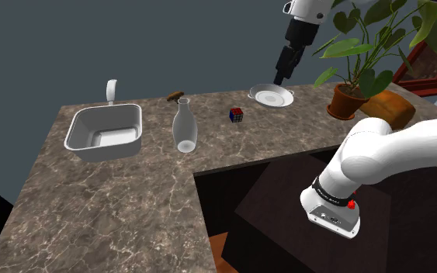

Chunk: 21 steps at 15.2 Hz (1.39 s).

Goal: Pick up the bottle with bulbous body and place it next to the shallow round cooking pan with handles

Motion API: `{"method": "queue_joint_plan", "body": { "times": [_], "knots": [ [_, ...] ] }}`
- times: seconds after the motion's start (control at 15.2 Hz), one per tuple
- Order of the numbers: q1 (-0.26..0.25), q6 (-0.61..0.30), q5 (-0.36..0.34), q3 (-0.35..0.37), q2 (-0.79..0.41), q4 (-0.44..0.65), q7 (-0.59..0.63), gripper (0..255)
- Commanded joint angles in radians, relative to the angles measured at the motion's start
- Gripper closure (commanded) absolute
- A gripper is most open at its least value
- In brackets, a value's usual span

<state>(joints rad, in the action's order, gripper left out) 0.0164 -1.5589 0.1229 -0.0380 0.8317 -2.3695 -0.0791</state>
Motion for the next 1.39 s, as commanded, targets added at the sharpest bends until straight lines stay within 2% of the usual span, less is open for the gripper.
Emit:
{"method": "queue_joint_plan", "body": {
  "times": [0.0, 0.66, 1.32],
  "knots": [
    [0.000, 0.000, 0.000, 0.000, 0.000, 0.000, 0.000, 0],
    [-0.019, -0.235, 0.020, 0.137, -0.338, 0.112, 0.136, 0],
    [-0.025, -0.368, -0.061, 0.240, -0.725, 0.360, 0.299, 0]
  ]
}}
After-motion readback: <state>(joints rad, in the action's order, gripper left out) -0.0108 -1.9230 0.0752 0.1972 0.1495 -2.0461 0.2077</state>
